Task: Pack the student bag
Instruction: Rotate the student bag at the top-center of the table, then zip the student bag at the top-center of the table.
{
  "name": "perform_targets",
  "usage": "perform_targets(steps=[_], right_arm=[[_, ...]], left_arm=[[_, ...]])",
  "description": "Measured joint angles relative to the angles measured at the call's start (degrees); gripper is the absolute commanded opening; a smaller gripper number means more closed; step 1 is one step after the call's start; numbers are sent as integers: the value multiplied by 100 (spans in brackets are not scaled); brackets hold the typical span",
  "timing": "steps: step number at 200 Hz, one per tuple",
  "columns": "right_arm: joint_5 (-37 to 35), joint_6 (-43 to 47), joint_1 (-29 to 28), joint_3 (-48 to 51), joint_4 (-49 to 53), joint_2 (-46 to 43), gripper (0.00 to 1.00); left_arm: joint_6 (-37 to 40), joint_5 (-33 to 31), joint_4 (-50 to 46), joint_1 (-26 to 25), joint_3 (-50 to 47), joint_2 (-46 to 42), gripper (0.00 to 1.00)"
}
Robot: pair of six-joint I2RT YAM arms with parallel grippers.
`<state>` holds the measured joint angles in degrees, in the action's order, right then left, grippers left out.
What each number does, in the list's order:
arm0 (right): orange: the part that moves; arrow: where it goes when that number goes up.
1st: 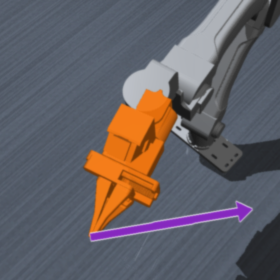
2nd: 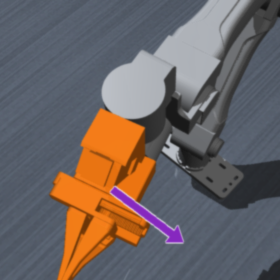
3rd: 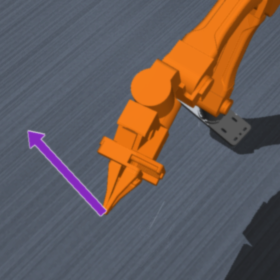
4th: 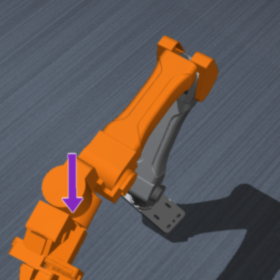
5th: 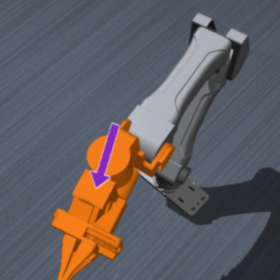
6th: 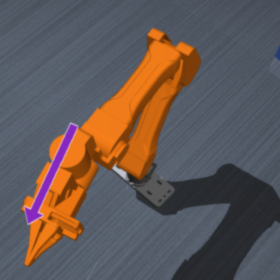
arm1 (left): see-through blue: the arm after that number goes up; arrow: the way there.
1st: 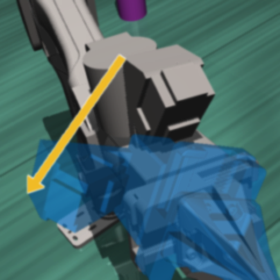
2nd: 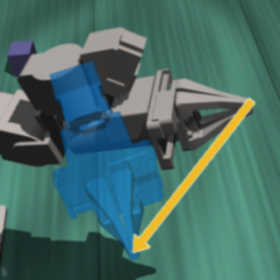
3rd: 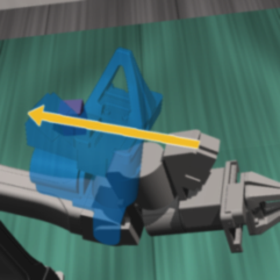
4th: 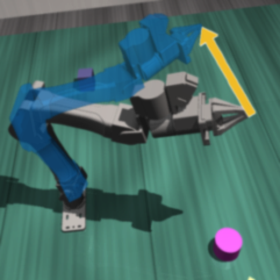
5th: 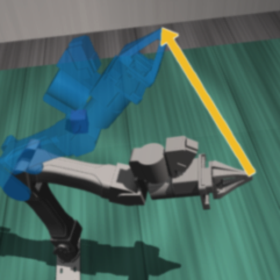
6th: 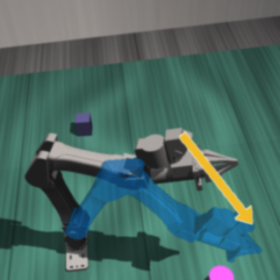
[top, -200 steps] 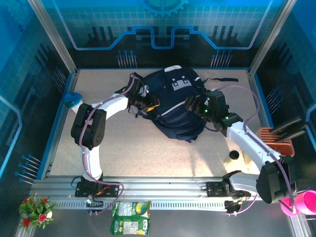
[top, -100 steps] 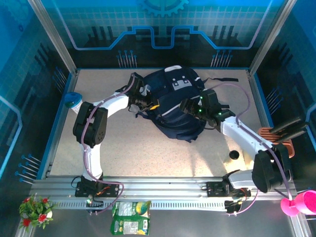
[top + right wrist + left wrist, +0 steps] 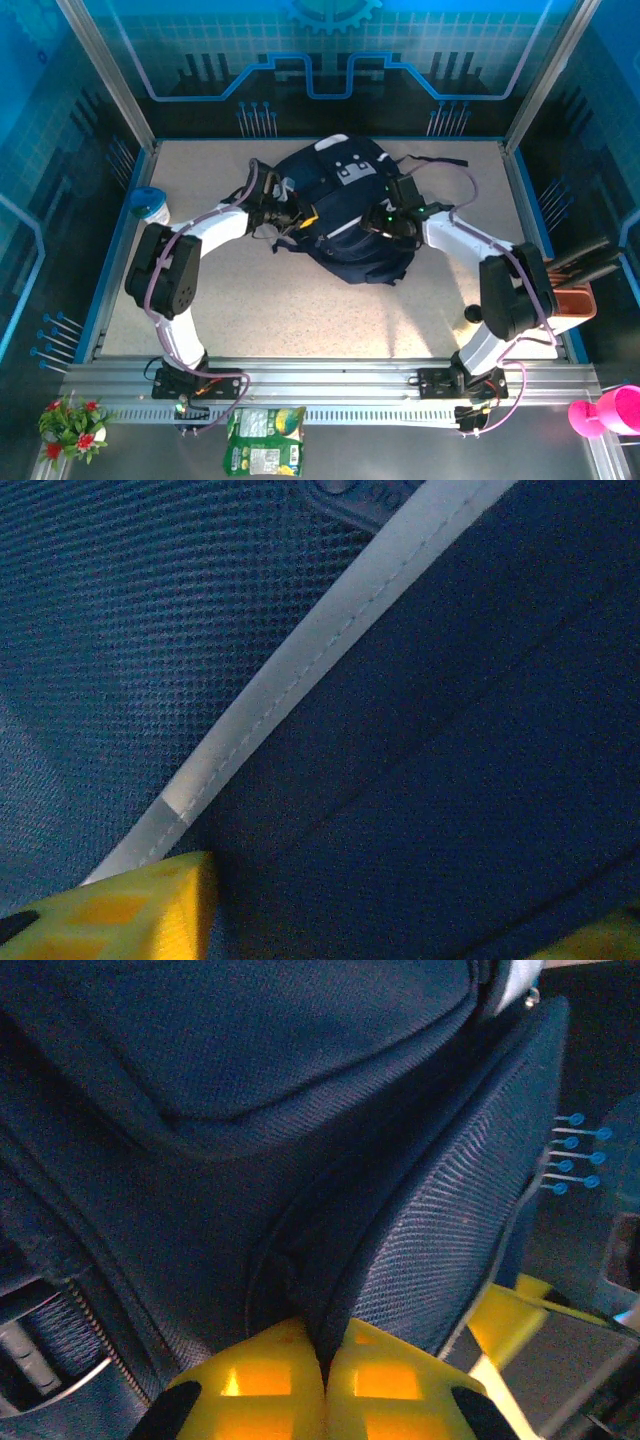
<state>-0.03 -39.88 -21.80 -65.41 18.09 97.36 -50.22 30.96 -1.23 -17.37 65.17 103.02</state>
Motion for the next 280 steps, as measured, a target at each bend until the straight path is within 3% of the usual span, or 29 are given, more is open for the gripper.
perform_targets(steps=[45,75,96,122,157,188,224,280], right_arm=[[42,621,11,-1082,72,837,66],[-157,715,9,-1064,122,678,74],[-428,686,-9,-730,223,105,74],[-831,538,-280,-369,365,-761,71],[-1353,92,-1294,-127,374,-1211,65],[-1620,-468,-2033,-96,286,-931,53],[-1755,-1016,-2402,-151,162,-341,43],[-1891,-1399,-2465,-695,127,317,43]], left_arm=[[-350,-142,208,129,-245,-173,0],[-378,-133,205,127,-245,-173,0],[-387,-131,210,127,-245,-173,0],[-389,-109,243,129,-243,-173,0],[-389,-70,240,127,-186,-173,0],[-385,-39,192,129,-81,-173,0],[-380,11,146,129,-4,-170,0],[-369,70,144,129,4,-153,0]])
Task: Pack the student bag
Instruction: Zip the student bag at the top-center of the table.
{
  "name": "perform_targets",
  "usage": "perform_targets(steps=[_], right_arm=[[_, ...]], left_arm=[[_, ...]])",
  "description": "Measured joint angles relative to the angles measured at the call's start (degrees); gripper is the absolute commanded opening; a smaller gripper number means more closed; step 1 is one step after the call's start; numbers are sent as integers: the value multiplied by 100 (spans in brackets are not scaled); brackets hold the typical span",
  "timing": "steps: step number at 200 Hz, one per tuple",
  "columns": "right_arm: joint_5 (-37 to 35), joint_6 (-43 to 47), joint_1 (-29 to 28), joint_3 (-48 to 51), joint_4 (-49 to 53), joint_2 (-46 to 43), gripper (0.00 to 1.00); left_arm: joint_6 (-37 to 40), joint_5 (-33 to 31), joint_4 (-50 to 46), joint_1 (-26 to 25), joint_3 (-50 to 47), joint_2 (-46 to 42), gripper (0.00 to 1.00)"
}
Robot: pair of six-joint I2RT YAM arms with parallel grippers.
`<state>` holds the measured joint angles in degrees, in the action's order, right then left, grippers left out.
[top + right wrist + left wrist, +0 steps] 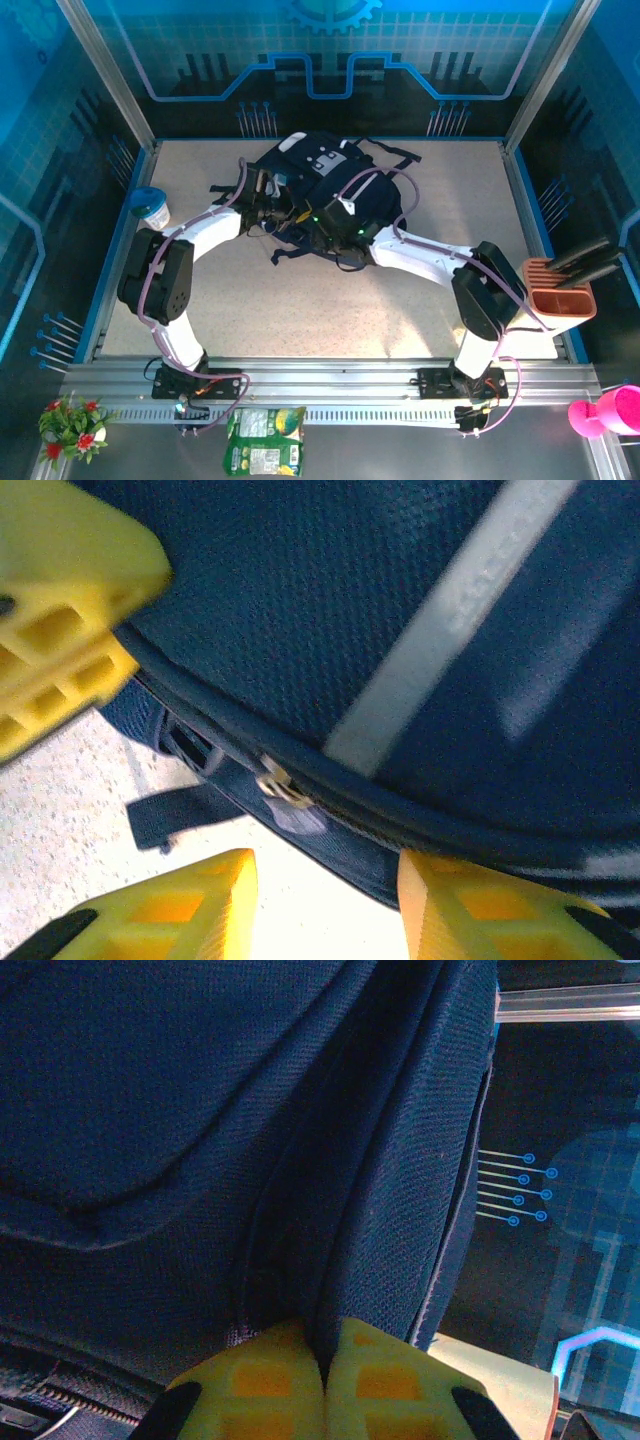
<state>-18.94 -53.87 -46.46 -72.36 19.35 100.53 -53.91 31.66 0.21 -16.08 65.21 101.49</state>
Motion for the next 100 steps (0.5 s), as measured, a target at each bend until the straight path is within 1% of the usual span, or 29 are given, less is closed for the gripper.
perform_targets(steps=[47,83,100], right_arm=[[-275,-166,-63,-247,83,192,39],[-549,-385,-114,-605,426,520,38],[-667,-463,-136,-813,645,695,31]], left_arm=[[0,13,0,0,0,2,0],[0,9,4,0,0,2,0],[0,2,2,2,0,2,0]])
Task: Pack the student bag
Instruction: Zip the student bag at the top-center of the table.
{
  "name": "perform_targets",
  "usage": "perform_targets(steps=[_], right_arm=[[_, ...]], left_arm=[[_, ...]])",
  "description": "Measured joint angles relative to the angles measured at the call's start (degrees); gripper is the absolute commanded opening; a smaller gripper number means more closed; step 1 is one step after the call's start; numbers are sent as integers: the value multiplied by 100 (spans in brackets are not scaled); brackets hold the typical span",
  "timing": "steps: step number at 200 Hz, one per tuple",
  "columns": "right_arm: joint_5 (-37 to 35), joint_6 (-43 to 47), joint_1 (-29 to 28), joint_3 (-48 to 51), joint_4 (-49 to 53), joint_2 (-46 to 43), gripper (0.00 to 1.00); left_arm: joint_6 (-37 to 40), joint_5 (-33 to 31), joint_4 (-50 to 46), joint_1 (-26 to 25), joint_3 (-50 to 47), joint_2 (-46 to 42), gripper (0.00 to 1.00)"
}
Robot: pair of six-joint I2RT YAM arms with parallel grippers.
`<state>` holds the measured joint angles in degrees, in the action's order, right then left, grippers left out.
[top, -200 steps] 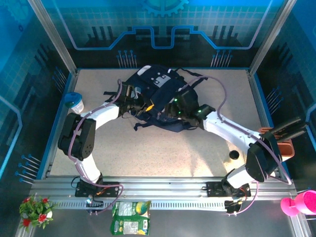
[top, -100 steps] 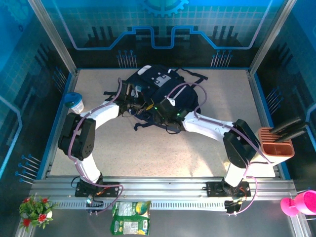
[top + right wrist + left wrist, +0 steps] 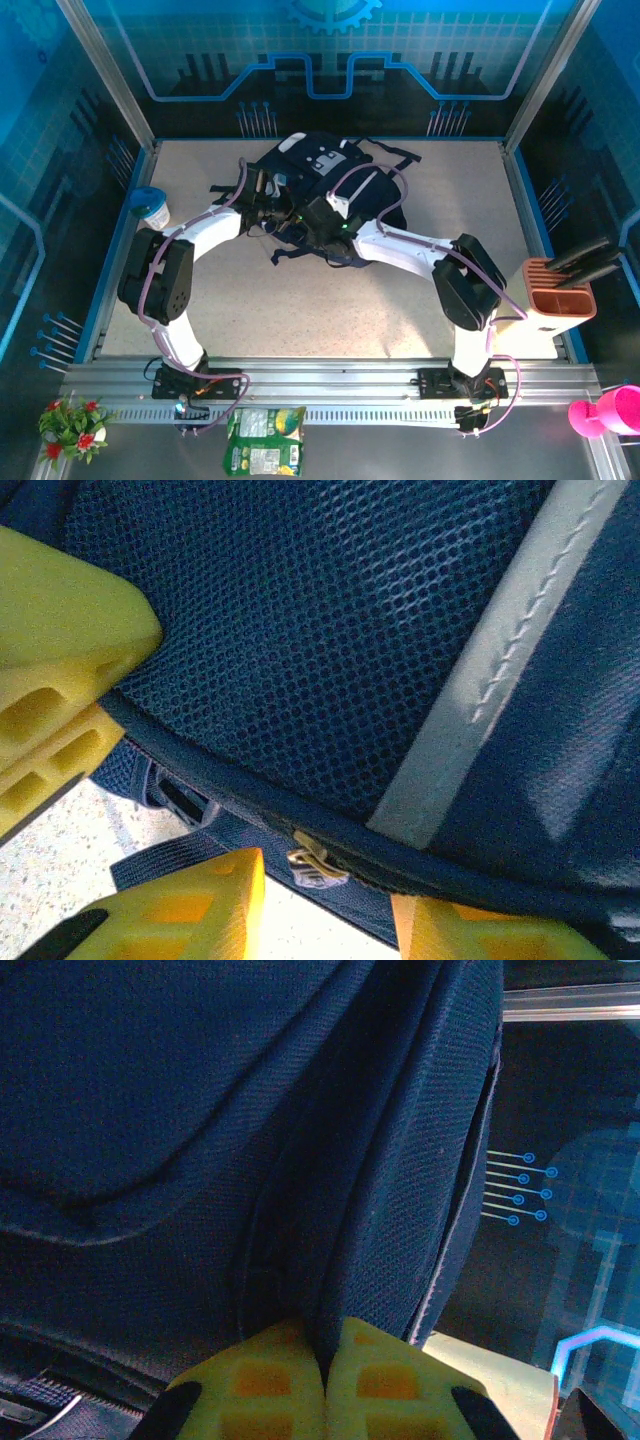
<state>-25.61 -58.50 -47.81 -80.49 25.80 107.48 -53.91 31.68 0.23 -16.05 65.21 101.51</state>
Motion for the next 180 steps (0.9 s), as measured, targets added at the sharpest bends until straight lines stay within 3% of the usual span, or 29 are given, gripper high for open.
perform_targets(steps=[23,56,136,152,180], right_arm=[[-162,-120,-11,-87,179,87,20],[-214,-4,-13,26,74,44,17],[-400,520,192,1539,-448,-1071,5],[-396,688,289,1738,-476,-1202,6],[-111,1211,479,1794,-584,-1207,18]], left_arm=[[0,-35,-13,-2,0,0,0],[-2,-39,-22,-2,0,2,0],[-2,140,-70,-7,107,153,0],[-2,164,-103,0,125,175,0],[-2,168,-140,4,164,214,0]])
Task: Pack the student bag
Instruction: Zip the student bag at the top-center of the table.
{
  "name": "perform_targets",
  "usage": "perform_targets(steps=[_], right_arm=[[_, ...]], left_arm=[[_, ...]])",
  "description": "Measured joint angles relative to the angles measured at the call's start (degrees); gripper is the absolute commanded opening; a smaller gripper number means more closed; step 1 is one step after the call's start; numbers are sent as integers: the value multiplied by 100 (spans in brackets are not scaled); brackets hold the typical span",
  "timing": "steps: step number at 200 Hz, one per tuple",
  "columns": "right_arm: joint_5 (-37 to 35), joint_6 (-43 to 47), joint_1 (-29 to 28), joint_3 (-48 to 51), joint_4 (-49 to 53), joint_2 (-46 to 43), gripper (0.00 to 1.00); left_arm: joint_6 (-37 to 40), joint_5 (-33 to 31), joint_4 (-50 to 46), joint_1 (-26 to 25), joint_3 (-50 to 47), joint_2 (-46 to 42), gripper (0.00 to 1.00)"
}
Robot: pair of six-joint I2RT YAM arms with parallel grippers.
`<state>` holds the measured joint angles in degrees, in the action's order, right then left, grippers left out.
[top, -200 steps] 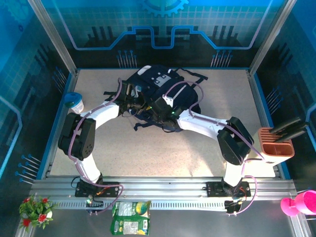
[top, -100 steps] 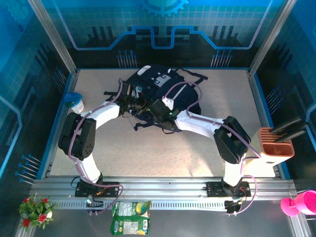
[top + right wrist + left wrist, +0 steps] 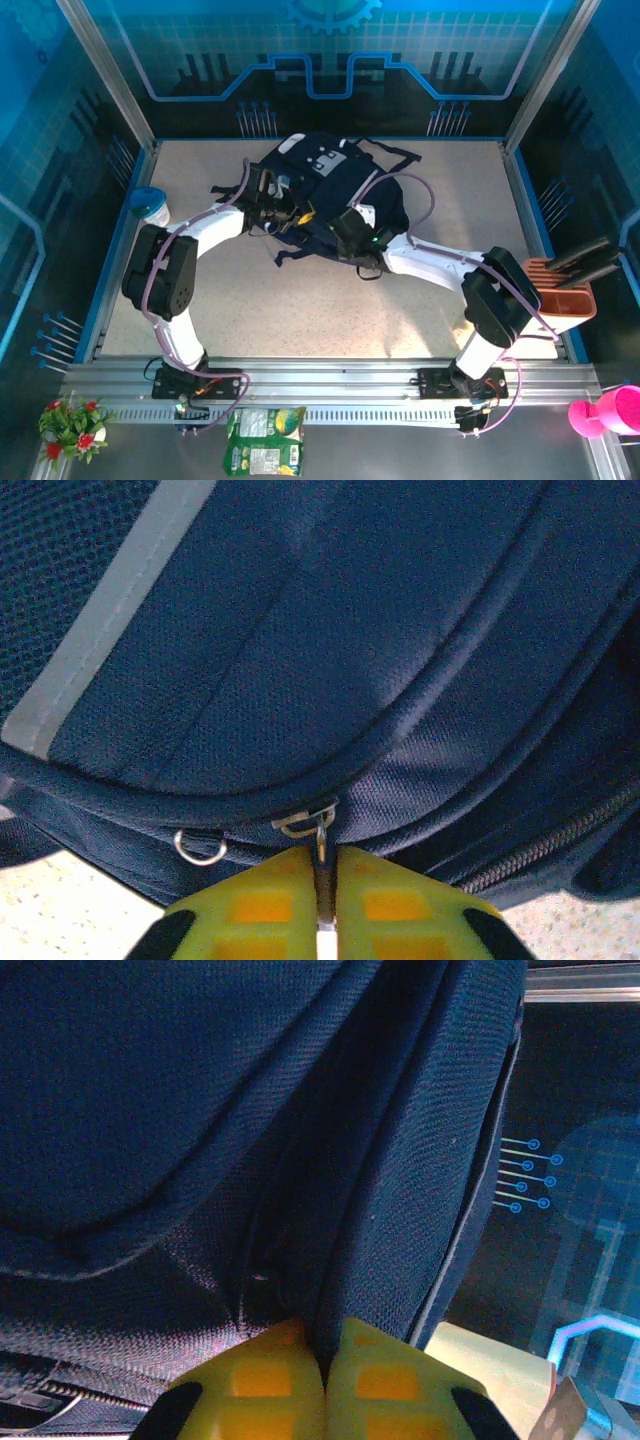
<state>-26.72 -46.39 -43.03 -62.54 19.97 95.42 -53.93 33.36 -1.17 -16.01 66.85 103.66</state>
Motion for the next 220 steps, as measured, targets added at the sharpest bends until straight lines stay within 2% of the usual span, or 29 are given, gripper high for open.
perform_targets(steps=[13,27,48,74,89,122,158,180,199,220], right_arm=[[90,247,74,-17,-24,33,23],[190,492,111,-68,-35,114,22],[256,798,116,-133,-39,192,16],[275,1080,138,-164,-72,201,4],[278,1202,177,-164,-66,201,1],[282,1458,396,26,-179,57,0],[461,2124,651,81,-352,-48,0],[839,2601,662,-44,-358,0,0],[1281,2953,640,-267,-354,131,0],[1777,3237,540,-525,-374,323,0]], left_arm=[[0,2,-2,13,22,13,0],[2,-2,-4,22,26,26,0],[4,-4,-9,42,28,35,0],[9,-4,-9,44,31,35,0],[26,-7,-17,48,31,35,0],[50,-11,-28,55,52,44,0],[155,-11,-92,111,52,44,0],[175,-70,-125,210,17,22,16],[223,-197,-114,348,-208,-173,37],[170,-380,-133,546,-660,-671,47]])
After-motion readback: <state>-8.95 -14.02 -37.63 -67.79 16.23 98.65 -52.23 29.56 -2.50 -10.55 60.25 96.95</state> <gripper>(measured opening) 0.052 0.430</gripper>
